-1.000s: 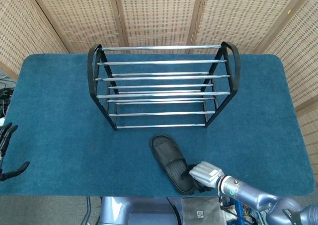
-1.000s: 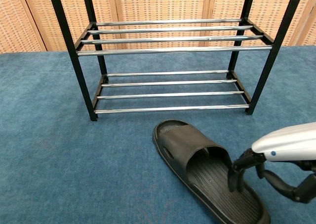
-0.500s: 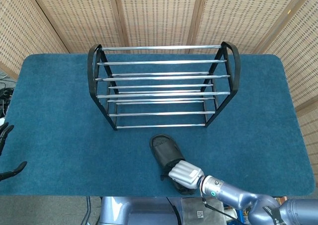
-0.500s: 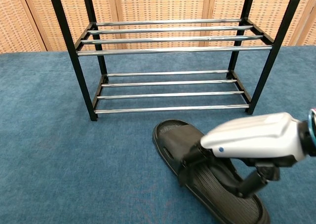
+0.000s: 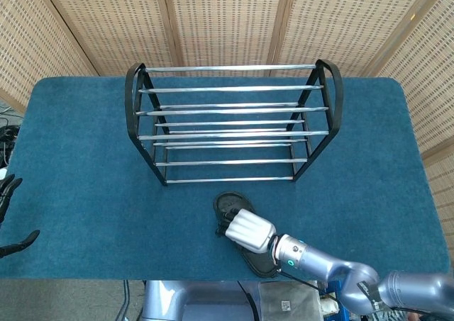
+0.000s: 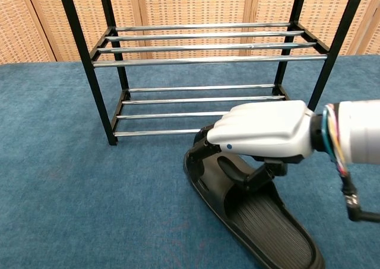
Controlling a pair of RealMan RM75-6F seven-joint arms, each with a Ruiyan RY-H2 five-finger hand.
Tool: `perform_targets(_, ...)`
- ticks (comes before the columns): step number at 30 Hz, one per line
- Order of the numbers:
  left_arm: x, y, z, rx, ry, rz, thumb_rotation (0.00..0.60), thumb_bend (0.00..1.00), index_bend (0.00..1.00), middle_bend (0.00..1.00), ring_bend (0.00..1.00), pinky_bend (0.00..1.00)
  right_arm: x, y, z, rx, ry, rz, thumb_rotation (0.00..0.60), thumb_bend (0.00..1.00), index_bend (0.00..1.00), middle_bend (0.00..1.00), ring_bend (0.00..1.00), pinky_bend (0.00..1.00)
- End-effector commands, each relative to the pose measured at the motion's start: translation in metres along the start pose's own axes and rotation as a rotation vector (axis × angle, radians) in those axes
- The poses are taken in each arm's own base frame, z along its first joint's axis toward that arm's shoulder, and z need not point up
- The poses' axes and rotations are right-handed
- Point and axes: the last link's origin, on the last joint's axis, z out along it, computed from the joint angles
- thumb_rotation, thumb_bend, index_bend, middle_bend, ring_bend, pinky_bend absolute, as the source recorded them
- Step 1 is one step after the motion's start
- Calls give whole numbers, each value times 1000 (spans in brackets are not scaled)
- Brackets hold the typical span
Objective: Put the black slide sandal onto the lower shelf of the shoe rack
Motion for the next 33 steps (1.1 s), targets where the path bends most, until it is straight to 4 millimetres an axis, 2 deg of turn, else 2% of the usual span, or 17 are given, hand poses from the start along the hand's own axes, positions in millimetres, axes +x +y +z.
perform_targets(1, 0, 0, 1, 2, -2, -1, 600, 238, 0, 0, 0, 0, 3, 5, 20, -15, -35, -38, 600, 1000, 323, 337, 186, 266)
perform_targets(13, -1, -2, 7, 7, -20, -4, 600, 239, 0, 0, 0, 0, 20, -19, 55, -4, -13, -82, 600, 1000, 337, 343, 197, 266)
perform_targets(20, -2, -3, 8, 13, -25, -6, 600, 238, 0, 0, 0, 0, 7, -27, 73, -5, -64, -198, 600, 1000, 338, 345, 205, 266)
perform_targets(26, -1, -4, 8, 14, -25, -9, 600, 238, 0, 0, 0, 0, -3, -26, 77, -41, -89, -249, 600, 1000, 338, 343, 205, 266)
perform_targets(30, -2, -3, 8, 10, -28, -8, 600, 239, 0, 0, 0, 0, -9, -18, 73, -73, -112, -357, 600, 1000, 338, 339, 207, 266)
perform_targets(33, -2, -3, 7, 8, -27, -8, 600, 238, 0, 0, 0, 0, -12, -13, 70, -112, -134, -370, 600, 1000, 338, 341, 207, 266)
